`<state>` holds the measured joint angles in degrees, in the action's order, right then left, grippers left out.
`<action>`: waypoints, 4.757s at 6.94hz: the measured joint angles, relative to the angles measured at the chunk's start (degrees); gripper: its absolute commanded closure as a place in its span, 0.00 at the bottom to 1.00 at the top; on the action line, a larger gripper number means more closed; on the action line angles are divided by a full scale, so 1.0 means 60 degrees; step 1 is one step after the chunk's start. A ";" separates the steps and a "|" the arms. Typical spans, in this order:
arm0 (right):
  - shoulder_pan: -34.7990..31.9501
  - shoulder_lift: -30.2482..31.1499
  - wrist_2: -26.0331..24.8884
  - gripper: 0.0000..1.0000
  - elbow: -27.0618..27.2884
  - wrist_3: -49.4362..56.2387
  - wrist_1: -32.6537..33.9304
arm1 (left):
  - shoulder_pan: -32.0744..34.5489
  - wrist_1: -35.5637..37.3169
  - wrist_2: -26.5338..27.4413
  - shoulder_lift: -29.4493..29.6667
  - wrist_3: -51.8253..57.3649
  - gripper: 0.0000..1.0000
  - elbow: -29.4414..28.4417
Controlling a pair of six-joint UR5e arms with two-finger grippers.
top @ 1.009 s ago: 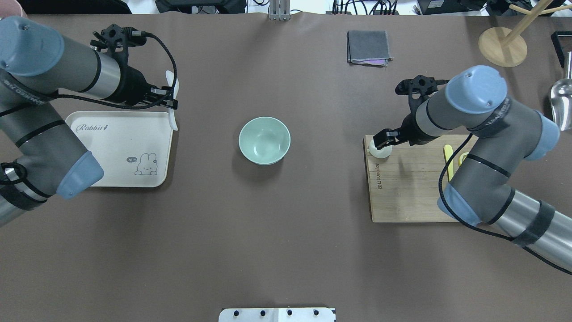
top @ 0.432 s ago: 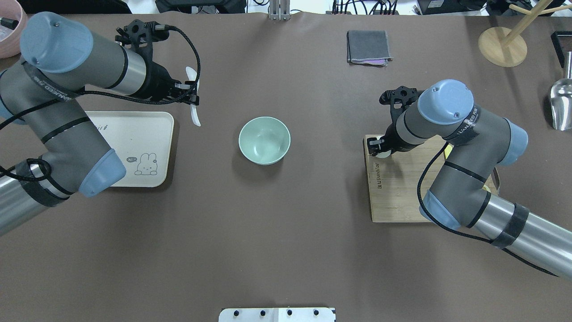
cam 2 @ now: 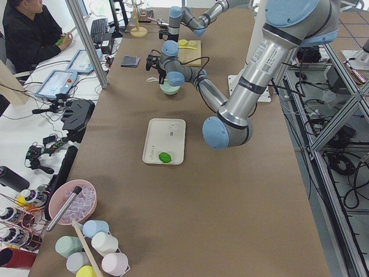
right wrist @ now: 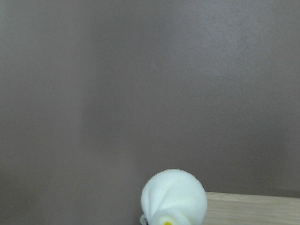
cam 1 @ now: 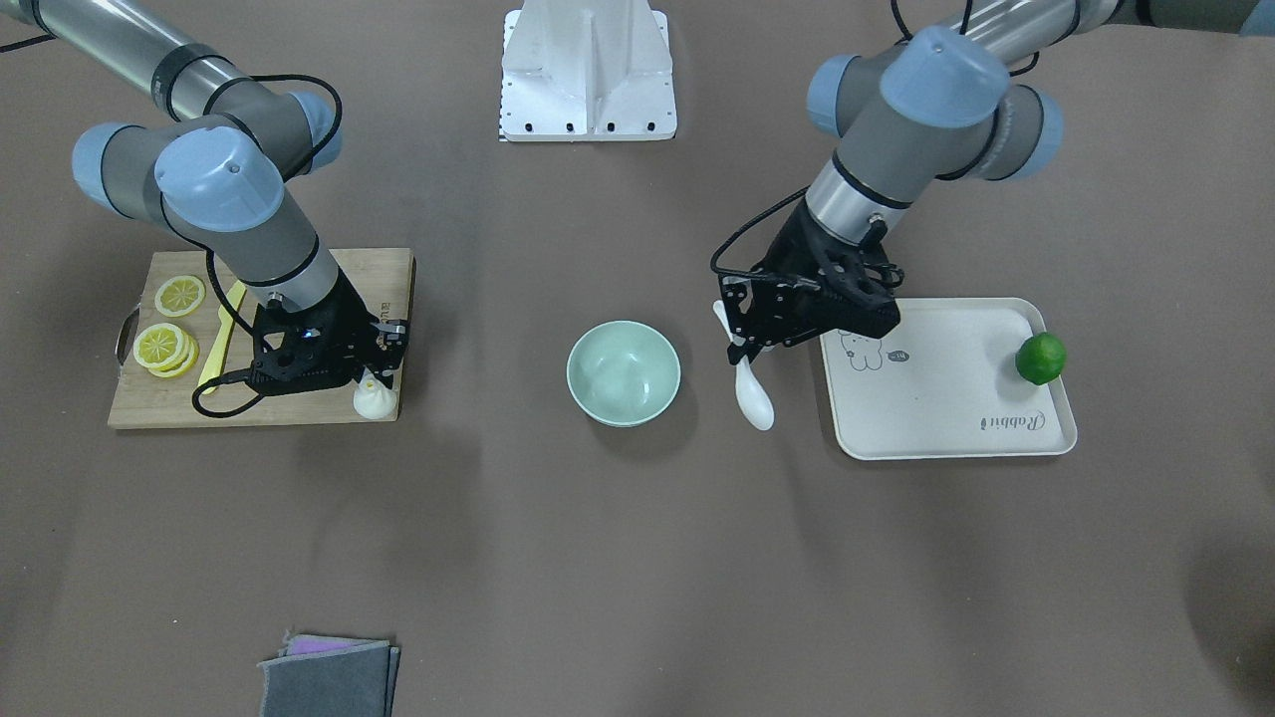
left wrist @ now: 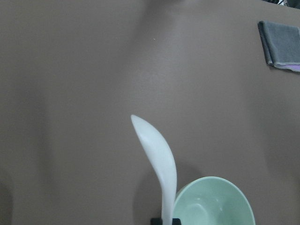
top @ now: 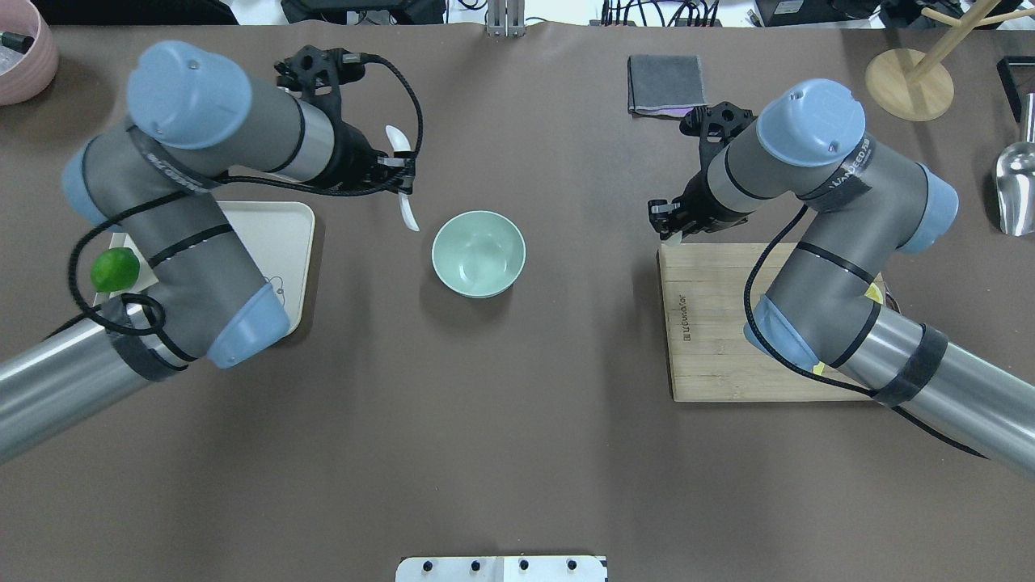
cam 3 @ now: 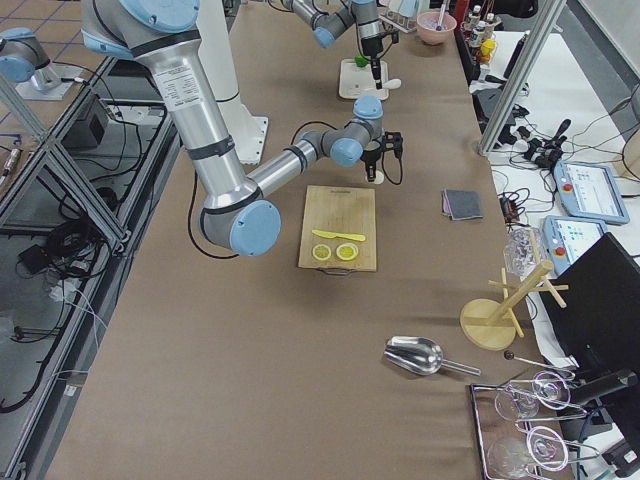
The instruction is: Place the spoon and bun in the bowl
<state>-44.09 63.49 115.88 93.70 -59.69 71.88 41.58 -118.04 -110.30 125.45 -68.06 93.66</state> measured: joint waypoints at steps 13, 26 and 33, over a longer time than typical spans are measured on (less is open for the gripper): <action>0.1785 -0.3102 -0.1589 0.02 -0.0801 -0.2382 -0.0236 | 0.1182 0.1201 -0.0149 -0.3867 0.2750 0.02 0.3280; -0.2345 0.2288 -0.0293 0.00 0.2278 0.4452 0.1359 | 0.3644 0.0034 -0.0294 -0.5693 0.4087 0.02 0.1954; -0.8255 0.4417 0.2851 0.00 -0.1082 1.0445 0.1500 | 0.8200 0.4036 -0.3206 -0.6066 0.8673 0.02 0.1572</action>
<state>-93.62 89.99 132.99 87.21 2.98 80.88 90.79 -93.82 -129.53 89.05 -16.02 103.09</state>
